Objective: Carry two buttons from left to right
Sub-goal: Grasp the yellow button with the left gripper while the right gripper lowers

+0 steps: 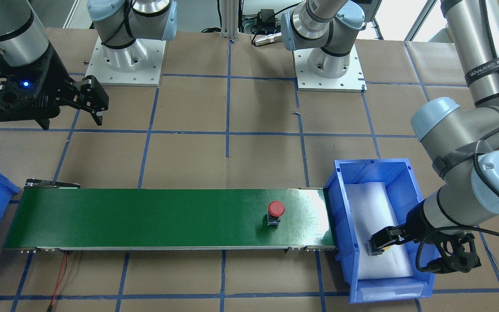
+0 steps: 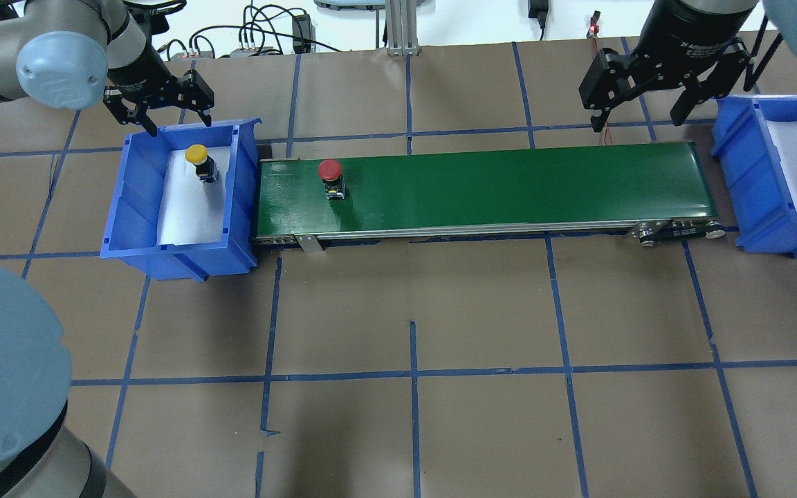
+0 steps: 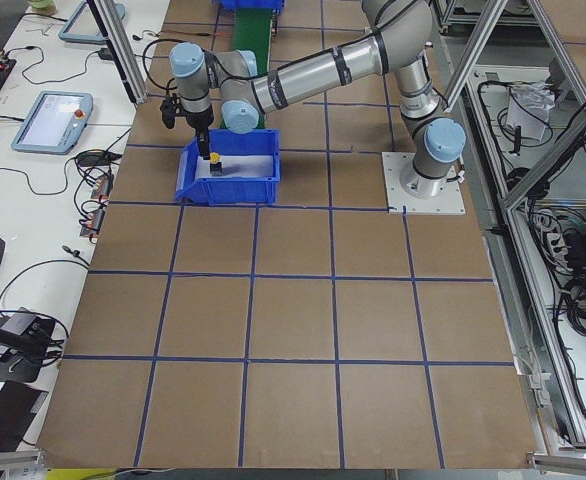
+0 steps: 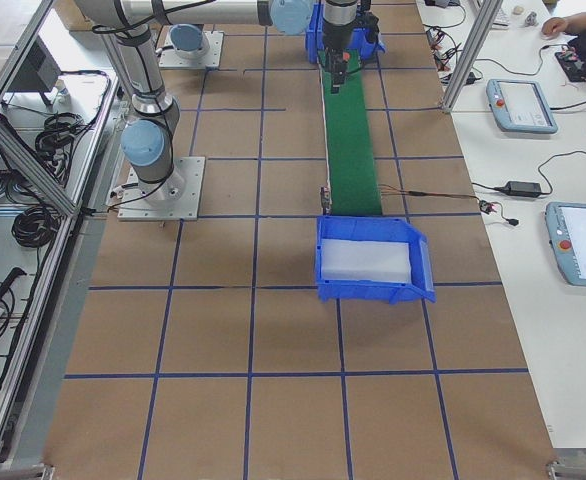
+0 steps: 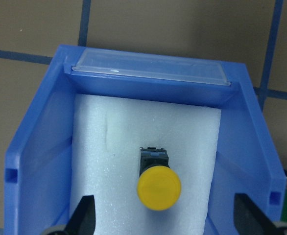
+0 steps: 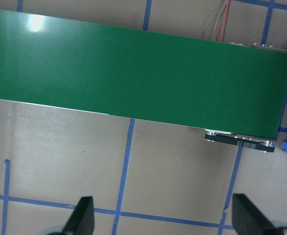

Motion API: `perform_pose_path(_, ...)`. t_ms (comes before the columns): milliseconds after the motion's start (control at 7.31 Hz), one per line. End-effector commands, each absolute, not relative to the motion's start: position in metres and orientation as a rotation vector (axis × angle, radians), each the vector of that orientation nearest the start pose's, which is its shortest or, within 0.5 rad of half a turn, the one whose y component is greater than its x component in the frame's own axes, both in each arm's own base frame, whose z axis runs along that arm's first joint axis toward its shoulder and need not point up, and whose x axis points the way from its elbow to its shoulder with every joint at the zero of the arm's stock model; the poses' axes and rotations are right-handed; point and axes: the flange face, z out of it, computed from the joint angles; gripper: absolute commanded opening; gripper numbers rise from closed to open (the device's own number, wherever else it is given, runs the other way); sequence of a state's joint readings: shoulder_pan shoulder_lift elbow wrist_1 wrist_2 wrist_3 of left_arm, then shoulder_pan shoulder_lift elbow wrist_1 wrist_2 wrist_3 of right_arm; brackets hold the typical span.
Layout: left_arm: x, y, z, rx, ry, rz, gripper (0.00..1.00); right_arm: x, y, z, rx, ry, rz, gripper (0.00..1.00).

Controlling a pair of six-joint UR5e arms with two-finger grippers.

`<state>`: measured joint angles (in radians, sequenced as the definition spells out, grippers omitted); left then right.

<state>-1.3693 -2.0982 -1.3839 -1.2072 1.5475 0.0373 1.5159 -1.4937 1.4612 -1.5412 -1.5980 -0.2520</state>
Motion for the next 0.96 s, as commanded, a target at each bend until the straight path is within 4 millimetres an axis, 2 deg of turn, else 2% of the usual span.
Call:
perform_pose_path(0, 0.004, -0.698, 0.276, -0.267, 3.154, 0.012, 0.99, 0.099, -0.533, 0.488, -0.776, 3.084, 0.049, 1.00)
perform_pose_path(137, 0.004, -0.698, 0.261, -0.268, 3.157, 0.056, 0.99, 0.097, -0.536, 0.483, -0.946, 3.029, 0.066, 1.00)
perform_pose_path(274, 0.004, -0.696, 0.245, -0.273, 3.160, 0.092, 0.99, 0.094, -0.545, 0.473, -1.189, 2.926, 0.067, 0.99)
perform_pose_path(411, 0.004, -0.695, 0.240, -0.281, 3.161, 0.106, 0.98, 0.091, -0.554, 0.465, -1.333, 2.860, 0.060, 0.99)
perform_pose_path(547, 0.004, -0.695, 0.241, -0.276, 3.159, 0.102, 0.88, 0.087, -0.555, 0.465, -1.422, 2.816, 0.053, 1.00)
perform_pose_path(684, 0.007, -0.694, 0.239, -0.281, 3.162, 0.109, 0.67, 0.085, -0.557, 0.461, -1.600, 2.688, 0.045, 1.00)
perform_pose_path(821, 0.006, -0.692, 0.237, -0.281, 3.159, 0.133, 0.58, 0.084, -0.557, 0.448, -1.741, 2.574, 0.078, 1.00)
